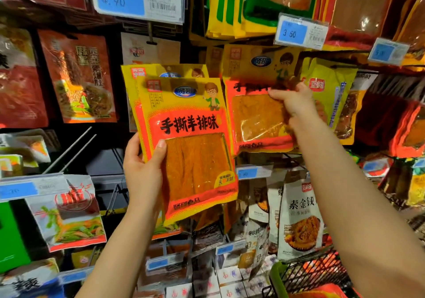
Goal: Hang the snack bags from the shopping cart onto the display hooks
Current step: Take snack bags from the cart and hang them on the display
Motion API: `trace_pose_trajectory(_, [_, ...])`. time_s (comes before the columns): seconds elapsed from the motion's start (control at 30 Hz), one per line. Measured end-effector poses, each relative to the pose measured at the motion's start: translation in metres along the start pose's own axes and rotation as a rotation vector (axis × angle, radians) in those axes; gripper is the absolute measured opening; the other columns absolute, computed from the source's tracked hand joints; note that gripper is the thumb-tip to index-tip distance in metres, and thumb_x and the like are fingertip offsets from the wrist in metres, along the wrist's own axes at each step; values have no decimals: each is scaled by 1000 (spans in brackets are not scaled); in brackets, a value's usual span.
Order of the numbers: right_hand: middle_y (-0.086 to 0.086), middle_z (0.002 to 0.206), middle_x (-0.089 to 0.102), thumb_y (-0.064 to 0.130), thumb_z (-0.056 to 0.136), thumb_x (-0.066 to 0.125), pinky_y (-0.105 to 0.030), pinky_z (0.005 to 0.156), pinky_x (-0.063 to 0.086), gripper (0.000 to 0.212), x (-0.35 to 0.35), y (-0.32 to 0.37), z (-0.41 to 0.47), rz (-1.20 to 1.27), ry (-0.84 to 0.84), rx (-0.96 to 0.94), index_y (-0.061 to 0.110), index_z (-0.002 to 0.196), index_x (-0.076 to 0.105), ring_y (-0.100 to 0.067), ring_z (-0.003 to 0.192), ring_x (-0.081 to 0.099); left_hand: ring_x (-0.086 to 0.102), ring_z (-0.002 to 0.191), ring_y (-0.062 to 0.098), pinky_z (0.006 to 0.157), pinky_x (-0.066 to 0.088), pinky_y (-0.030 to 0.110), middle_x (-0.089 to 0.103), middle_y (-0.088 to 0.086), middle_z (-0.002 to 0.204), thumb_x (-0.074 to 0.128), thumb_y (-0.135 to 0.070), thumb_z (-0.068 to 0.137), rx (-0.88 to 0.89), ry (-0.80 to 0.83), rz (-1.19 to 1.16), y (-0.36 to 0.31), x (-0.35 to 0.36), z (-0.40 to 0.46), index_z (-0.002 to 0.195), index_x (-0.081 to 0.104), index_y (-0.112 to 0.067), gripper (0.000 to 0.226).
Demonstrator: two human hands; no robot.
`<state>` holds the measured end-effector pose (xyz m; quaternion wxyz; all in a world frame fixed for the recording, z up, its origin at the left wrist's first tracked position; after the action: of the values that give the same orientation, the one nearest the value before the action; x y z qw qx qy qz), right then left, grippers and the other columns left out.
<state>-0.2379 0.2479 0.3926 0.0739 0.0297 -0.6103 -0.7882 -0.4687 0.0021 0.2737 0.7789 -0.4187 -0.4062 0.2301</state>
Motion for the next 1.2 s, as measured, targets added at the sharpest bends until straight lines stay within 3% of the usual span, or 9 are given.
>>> trace_pose_trajectory(0.17, [-9, 110, 67, 7, 72, 79, -38, 81, 56, 45, 15, -34, 7, -48, -21, -7, 17, 109, 54, -25, 96, 66, 64, 105, 26, 88, 52, 41, 67, 8, 117, 62, -12, 92, 33, -31, 29, -2, -13, 5, 121, 58, -22, 31])
trace_pose_trajectory(0.3, [-2, 100, 66, 8, 77, 77, -35, 75, 56, 36, 14, -43, 12, -16, -2, -21, 24, 98, 53, -21, 90, 66, 64, 106, 23, 87, 51, 38, 66, 7, 117, 64, -15, 89, 47, -52, 64, -1, -16, 8, 112, 62, -31, 28])
trace_pose_trajectory(0.53, [-4, 110, 62, 9, 78, 75, -40, 85, 54, 51, 21, -48, 24, -38, -44, -37, 17, 123, 52, -24, 104, 62, 65, 104, 20, 82, 52, 33, 66, 4, 116, 61, -14, 93, 43, -50, 73, 2, -11, 8, 111, 60, -33, 27])
trace_pose_trajectory(0.67, [-1, 125, 63, 21, 79, 77, -43, 96, 49, 65, 32, -44, 37, -158, -63, -69, 28, 137, 49, -24, 116, 57, 67, 97, 13, 75, 51, 25, 68, -2, 109, 60, -13, 93, 51, -61, 66, -3, -16, 9, 116, 59, -27, 27])
trace_pose_trajectory(0.83, [-11, 136, 52, 37, 94, 58, -30, 83, 44, 60, 36, -60, 50, -397, -95, 113, 11, 144, 35, -27, 113, 55, 65, 105, 22, 84, 53, 38, 67, 4, 116, 61, -16, 93, 35, -52, 87, -3, -16, 12, 122, 59, -23, 30])
trace_pose_trajectory(0.9, [-18, 141, 47, 29, 102, 43, -31, 92, 43, 50, 34, -64, 50, -536, -93, 159, 3, 143, 35, -31, 122, 51, 66, 105, 23, 84, 53, 38, 67, 5, 117, 61, -16, 93, 20, -46, 71, -2, -14, 13, 123, 59, -23, 31])
trace_pose_trajectory(1.0, [-19, 137, 51, 15, 96, 47, -31, 87, 42, 47, 33, -58, 43, -654, -56, 76, 3, 141, 40, -33, 121, 51, 67, 101, 22, 81, 54, 38, 69, 5, 113, 61, -15, 92, -8, -22, 34, 1, -5, 13, 122, 59, -21, 30])
trace_pose_trajectory(1.13, [-14, 135, 48, 35, 91, 59, -26, 83, 38, 57, 21, -34, 13, -519, -148, -121, 4, 136, 43, -26, 119, 51, 68, 93, 22, 81, 55, 42, 71, 4, 104, 59, -12, 93, -80, 7, -62, 12, 12, 8, 120, 59, -18, 28])
trace_pose_trajectory(1.2, [-4, 126, 57, 50, 86, 62, -27, 85, 43, 67, 30, -32, -15, -294, 7, -177, 19, 139, 36, -21, 113, 57, 68, 96, 24, 85, 55, 45, 71, 6, 107, 61, -14, 92, -90, 12, -67, 17, 20, 6, 123, 57, -17, 31])
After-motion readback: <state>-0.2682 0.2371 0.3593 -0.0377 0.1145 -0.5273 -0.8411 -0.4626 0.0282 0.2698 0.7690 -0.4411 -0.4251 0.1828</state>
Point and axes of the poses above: each hand's wrist, its own z-axis towards the middle knuckle, its own x-axis out of the palm, y = z × x, the point moved 9 cm from there along z, towards the middle knuckle
